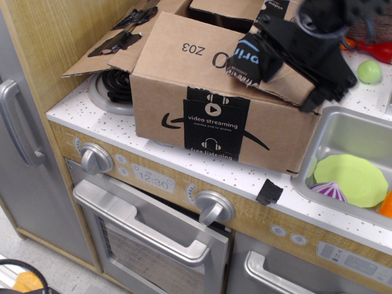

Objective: Close large4fbox flaps

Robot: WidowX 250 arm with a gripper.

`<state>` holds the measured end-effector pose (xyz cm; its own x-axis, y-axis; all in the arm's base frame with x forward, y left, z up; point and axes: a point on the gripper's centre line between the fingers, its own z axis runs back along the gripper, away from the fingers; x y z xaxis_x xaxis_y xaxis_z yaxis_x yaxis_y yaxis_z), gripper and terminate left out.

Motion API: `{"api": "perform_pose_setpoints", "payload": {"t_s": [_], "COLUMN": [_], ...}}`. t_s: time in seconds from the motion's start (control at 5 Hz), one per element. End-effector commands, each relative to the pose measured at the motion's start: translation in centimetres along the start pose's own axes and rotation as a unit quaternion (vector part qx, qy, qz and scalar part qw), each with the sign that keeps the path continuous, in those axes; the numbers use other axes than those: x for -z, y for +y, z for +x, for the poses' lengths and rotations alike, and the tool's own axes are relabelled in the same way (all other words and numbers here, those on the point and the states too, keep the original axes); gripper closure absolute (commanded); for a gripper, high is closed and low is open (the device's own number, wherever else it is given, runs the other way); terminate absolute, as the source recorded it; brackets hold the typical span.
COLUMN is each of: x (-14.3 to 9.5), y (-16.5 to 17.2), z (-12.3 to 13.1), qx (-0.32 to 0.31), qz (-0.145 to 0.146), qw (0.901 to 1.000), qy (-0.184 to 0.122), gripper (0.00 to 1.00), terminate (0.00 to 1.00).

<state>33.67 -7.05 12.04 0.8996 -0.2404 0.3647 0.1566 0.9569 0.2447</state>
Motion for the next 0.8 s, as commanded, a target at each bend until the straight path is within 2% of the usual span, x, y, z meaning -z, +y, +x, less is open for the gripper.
{"api": "perform_pose_setpoints", "payload": {"t_s": [0.0, 0.2, 0.4, 0.6], "x": [3.0, 3.7, 4.8, 5.1], "y": [2.0, 1.5, 1.3, 0.8], "z": [-0.8, -1.0, -1.5, -1.6], "qx": [-0.042, -0.06, -0.069, -0.077], "qz": [-0.037, -0.044, -0.063, -0.069], "qw": [0.9982, 0.9969, 0.9953, 0.9943], "qy": [0.02, 0.026, 0.026, 0.027], "gripper": [0.0, 0.0, 0.0, 0.0], "terminate": [0.0, 0.0, 0.0, 1.0]}}
